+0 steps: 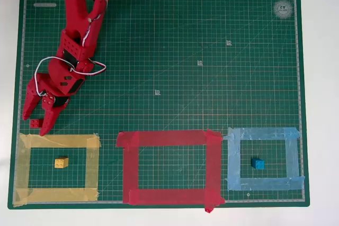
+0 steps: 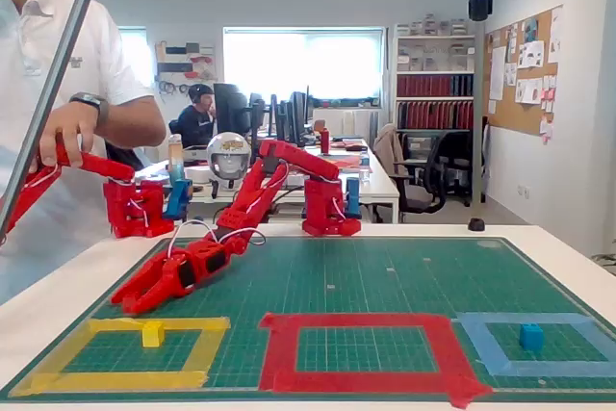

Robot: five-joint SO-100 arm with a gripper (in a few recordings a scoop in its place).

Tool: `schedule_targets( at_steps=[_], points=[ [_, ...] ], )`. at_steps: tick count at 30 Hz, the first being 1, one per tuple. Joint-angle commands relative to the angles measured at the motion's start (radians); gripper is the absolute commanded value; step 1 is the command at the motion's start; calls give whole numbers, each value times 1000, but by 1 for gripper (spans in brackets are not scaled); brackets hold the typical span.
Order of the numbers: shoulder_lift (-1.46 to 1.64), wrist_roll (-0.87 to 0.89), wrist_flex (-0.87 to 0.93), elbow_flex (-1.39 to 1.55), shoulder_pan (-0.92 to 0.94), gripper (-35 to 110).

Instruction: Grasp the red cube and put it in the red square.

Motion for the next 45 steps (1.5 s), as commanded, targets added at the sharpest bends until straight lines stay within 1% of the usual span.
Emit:
schedule_targets(
  at_steps=[1, 3, 5, 17, 19, 22, 26, 30, 37, 39, 43, 45],
  points=[
    [26, -18, -2, -29, -11, 23],
    [25, -20, -2, -29, -11, 22],
    [23, -20, -2, -29, -11, 17],
    [23, -23, 0, -28, -11, 11],
    [23, -23, 0, -29, -11, 8],
    [23, -23, 2, -31, -11, 0],
    [25, -23, 8, -38, -12, -1],
    [80, -25, 176, -80, -18, -1],
    [272, -5, 368, -75, -74, -1],
    [348, 14, 402, -54, -103, -1],
    [528, 48, 548, 14, -167, -1],
    [621, 60, 568, 87, -206, -1]
  ],
)
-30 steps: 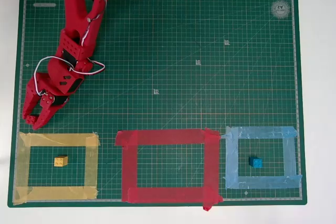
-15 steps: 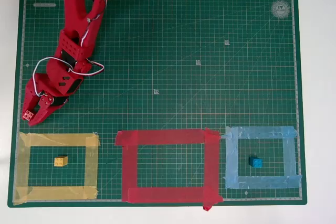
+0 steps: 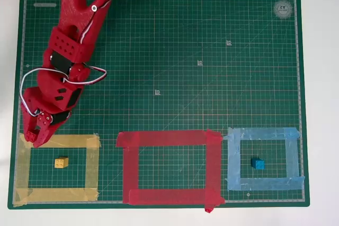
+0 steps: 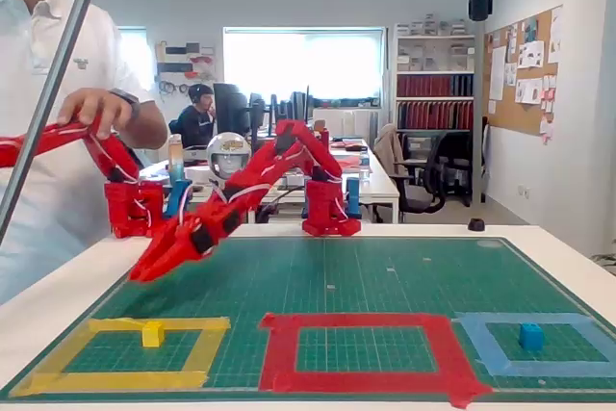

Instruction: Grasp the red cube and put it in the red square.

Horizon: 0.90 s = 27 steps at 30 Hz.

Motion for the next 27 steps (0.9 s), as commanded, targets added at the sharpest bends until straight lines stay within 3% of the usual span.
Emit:
schedule_targets(
  at_steps=[1, 13, 18, 21, 27],
  points=[
    [304, 18, 63, 114, -83, -1],
    [663, 23, 44, 529, -512, -2],
    [626, -11, -101, 581, -627, -2],
    [577, -48, -325, 663, -660, -2],
    [442, -95, -598, 744, -675, -2]
  ],
)
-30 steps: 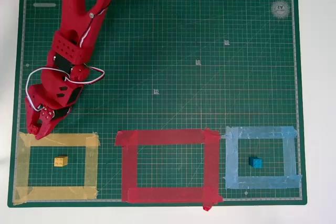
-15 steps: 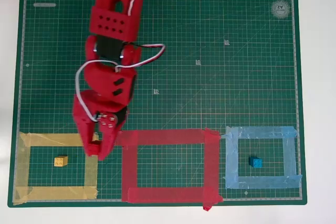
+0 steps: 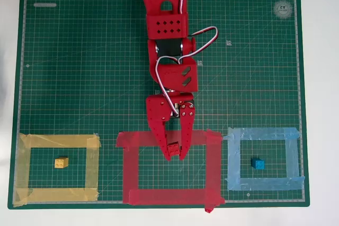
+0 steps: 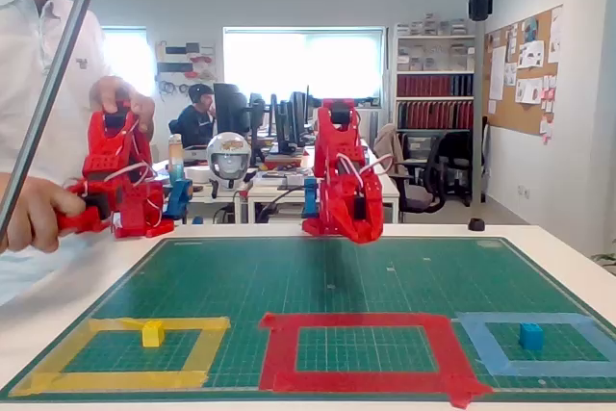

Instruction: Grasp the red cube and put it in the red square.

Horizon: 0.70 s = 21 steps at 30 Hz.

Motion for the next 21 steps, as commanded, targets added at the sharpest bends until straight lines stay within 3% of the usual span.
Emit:
schedule_targets(
  at_steps=[1, 7, 21],
  points=[
    [-54, -43, -241, 44, -25, -2],
    [-196, -43, -318, -17, 18, -2],
    [-506, -35, -311, -390, 172, -2]
  ],
)
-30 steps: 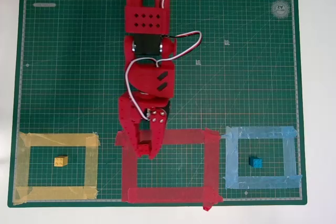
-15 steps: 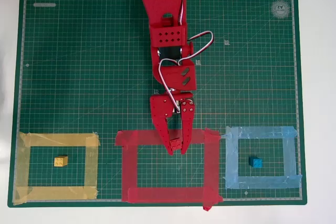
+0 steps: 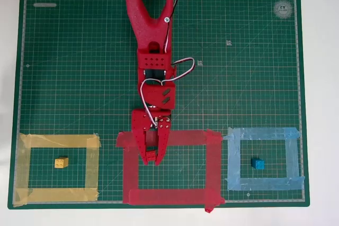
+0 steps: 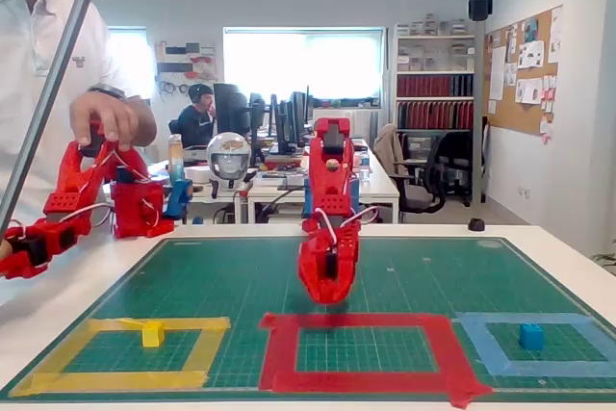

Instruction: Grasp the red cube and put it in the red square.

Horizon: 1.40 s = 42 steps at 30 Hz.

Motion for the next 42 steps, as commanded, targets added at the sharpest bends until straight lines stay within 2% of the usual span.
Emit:
schedule_targets(
  at_steps=[1, 22, 42],
  points=[
    [-5, -12, -40, -101, 41, -2],
    [-127, -21, -95, -147, 77, -2],
    [-135, -58, -97, -86, 61, 8]
  ],
)
